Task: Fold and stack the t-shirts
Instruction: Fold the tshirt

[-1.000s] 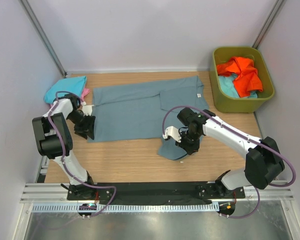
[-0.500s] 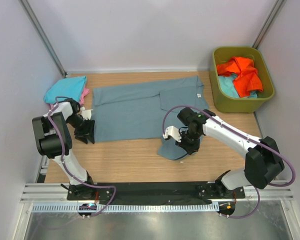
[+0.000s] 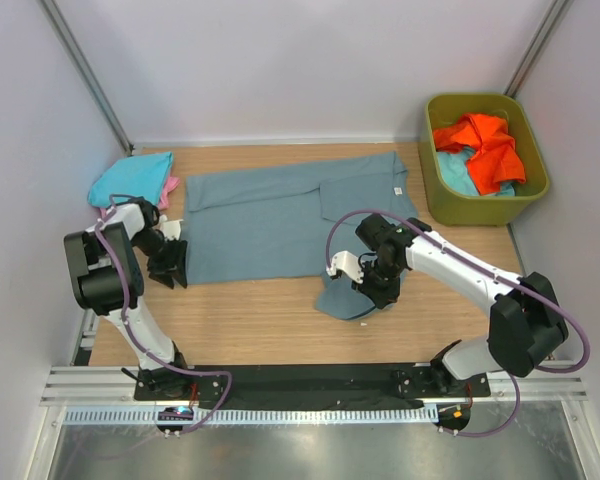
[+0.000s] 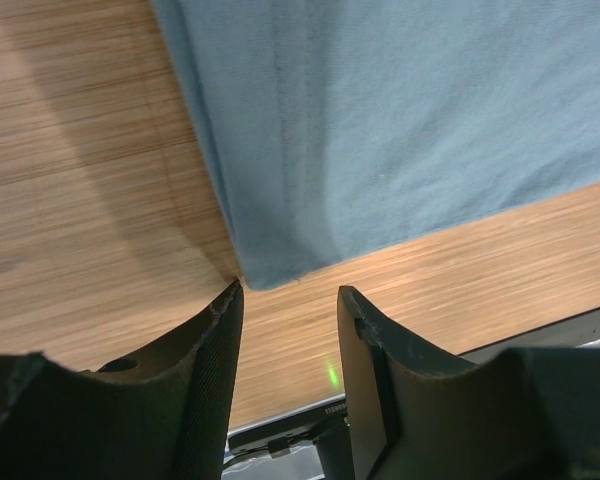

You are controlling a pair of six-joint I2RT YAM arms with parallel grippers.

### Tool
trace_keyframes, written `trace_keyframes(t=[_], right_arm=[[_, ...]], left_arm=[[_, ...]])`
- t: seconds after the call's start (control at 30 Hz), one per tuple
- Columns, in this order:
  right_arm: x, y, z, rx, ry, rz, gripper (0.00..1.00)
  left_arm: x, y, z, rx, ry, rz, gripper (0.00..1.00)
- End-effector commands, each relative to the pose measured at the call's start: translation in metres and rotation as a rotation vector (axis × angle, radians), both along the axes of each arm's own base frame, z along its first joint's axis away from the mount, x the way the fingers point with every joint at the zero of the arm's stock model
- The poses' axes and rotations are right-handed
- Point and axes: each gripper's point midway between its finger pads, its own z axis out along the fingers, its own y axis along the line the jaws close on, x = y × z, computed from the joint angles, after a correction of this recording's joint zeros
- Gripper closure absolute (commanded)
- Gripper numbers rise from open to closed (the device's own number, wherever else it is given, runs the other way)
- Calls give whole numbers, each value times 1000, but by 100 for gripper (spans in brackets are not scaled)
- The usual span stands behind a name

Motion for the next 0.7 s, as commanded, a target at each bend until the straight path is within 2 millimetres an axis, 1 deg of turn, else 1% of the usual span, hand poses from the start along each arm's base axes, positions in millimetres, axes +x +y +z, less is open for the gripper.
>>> trace_keyframes(t=[0.0,0.07,0.2,0.53,0.67], right_arm=[[8,3,2,10,-16,-12,99],[8,4,2,10,-16,-10,99],[8,4,1,10,-13,-13,99],[7,0,-2,2,-9,-21,99],[7,0,-2,3,-10,-24,99]], left_arm=[[21,21,0,67,-71,29,56],[24,25,-1,89,-78,45,56],[28,22,-8,65,-66,72,54],[34,15,-14,21,-49,88,59],[40,13,-13,12,-54,79,60]])
